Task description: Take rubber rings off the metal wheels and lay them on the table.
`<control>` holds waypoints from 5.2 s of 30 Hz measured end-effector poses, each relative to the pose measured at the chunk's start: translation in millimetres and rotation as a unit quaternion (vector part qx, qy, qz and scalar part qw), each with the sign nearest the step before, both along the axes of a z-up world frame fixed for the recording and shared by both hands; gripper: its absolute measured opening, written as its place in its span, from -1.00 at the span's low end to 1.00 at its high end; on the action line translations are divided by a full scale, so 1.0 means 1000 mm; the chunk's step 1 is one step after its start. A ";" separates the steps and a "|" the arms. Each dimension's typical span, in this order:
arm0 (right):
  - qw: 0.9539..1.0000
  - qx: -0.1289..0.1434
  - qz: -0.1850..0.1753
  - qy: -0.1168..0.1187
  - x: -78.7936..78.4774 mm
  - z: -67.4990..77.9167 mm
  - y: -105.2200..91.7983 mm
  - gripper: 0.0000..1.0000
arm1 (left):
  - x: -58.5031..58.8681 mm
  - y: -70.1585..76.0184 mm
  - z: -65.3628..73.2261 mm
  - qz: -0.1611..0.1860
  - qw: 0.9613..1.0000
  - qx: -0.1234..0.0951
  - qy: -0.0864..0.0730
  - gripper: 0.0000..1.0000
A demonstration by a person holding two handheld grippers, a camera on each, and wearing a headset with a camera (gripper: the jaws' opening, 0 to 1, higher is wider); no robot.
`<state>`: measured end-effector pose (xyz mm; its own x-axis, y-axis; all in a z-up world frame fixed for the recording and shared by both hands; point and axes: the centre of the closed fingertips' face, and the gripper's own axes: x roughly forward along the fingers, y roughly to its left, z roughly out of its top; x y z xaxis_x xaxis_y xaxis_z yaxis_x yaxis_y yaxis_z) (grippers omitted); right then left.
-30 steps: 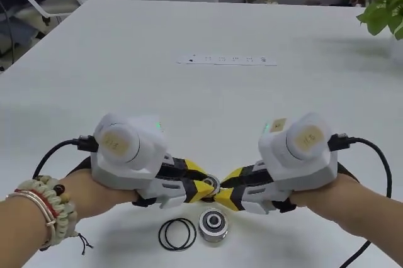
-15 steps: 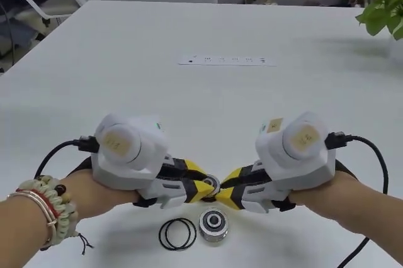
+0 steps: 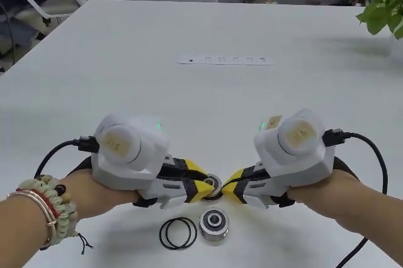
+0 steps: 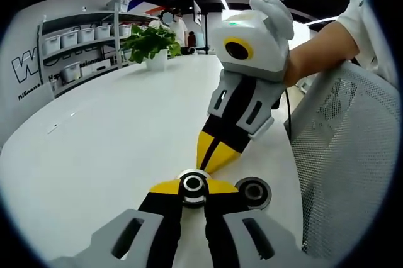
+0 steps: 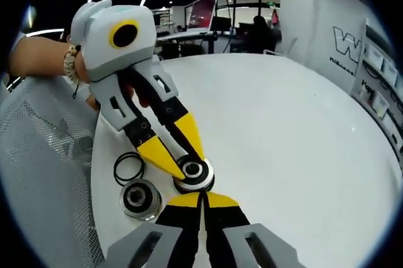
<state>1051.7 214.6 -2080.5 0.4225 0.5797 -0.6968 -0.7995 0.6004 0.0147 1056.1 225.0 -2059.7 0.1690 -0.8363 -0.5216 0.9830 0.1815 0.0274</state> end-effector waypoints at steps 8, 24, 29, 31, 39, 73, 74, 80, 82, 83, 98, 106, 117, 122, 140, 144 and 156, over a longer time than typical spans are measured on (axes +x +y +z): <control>0.994 0.037 -0.081 0.062 0.003 -0.001 -0.003 -1.00 | 0.000 0.000 0.000 -0.001 1.000 0.000 -0.002 -0.85; 0.966 0.144 -0.166 0.137 0.002 0.005 -0.008 -1.00 | -0.001 -0.001 0.000 -0.005 1.000 -0.002 -0.005 -0.85; 0.952 0.189 -0.182 0.157 0.005 0.012 -0.008 -1.00 | -0.001 -0.001 0.000 -0.008 1.000 -0.004 -0.006 -0.85; 0.953 0.186 -0.177 0.159 0.001 0.012 -0.004 -1.00 | -0.002 -0.002 0.001 -0.009 1.000 -0.005 -0.007 -0.85; 0.950 0.193 -0.178 0.167 -0.001 0.016 -0.001 -1.00 | -0.003 -0.002 0.000 -0.013 1.000 -0.011 -0.009 -0.85; 0.960 0.179 -0.150 0.154 -0.005 0.026 0.009 -1.00 | -0.005 -0.003 0.000 -0.017 1.000 -0.021 -0.008 -0.84; 0.960 0.179 -0.150 0.154 -0.005 0.027 0.010 -1.00 | -0.005 -0.003 0.000 -0.017 1.000 -0.021 -0.009 -0.84; 0.951 0.240 -0.126 0.148 -0.003 0.047 0.027 -1.00 | -0.004 -0.003 0.000 -0.016 1.000 -0.021 -0.008 -0.84; 0.962 0.196 -0.130 0.138 -0.002 0.041 0.019 -1.00 | -0.004 -0.003 0.000 -0.015 1.000 -0.022 -0.008 -0.84; 0.968 0.186 -0.113 0.125 -0.004 0.039 0.020 -1.00 | -0.004 -0.003 0.000 -0.015 1.000 -0.022 -0.008 -0.84; 0.959 0.179 -0.160 0.148 -0.003 0.027 0.004 -1.00 | -0.005 -0.005 0.001 -0.013 1.000 0.000 -0.007 -0.84; 0.959 0.174 -0.164 0.149 -0.003 0.025 0.000 -1.00 | -0.007 -0.007 0.012 -0.025 1.000 0.003 -0.010 -0.78; 0.957 0.183 -0.167 0.152 -0.003 0.027 -0.001 -1.00 | -0.011 -0.007 0.050 -0.050 0.997 -0.002 -0.050 -0.42; 0.956 0.191 -0.164 0.150 -0.001 0.031 0.000 -1.00 | -0.018 0.002 0.062 -0.066 0.996 0.012 -0.057 -0.17; 0.955 0.212 -0.139 0.152 -0.006 0.041 0.015 -1.00 | -0.034 0.060 0.110 -0.021 0.998 -0.012 -0.061 0.34; 0.956 0.214 -0.131 0.153 -0.008 0.042 0.020 -1.00 | -0.040 0.074 0.111 -0.009 0.998 -0.008 -0.061 0.39; 0.961 0.207 -0.090 0.158 -0.020 0.046 0.041 -1.00 | -0.066 0.114 0.095 0.031 0.998 0.009 -0.044 0.56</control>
<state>1031.2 255.7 -2034.1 0.3474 0.7726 -0.5315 -0.5996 0.6188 0.5075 989.8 338.6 -1965.0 0.2671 -0.8131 -0.5173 0.9632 0.2416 0.1177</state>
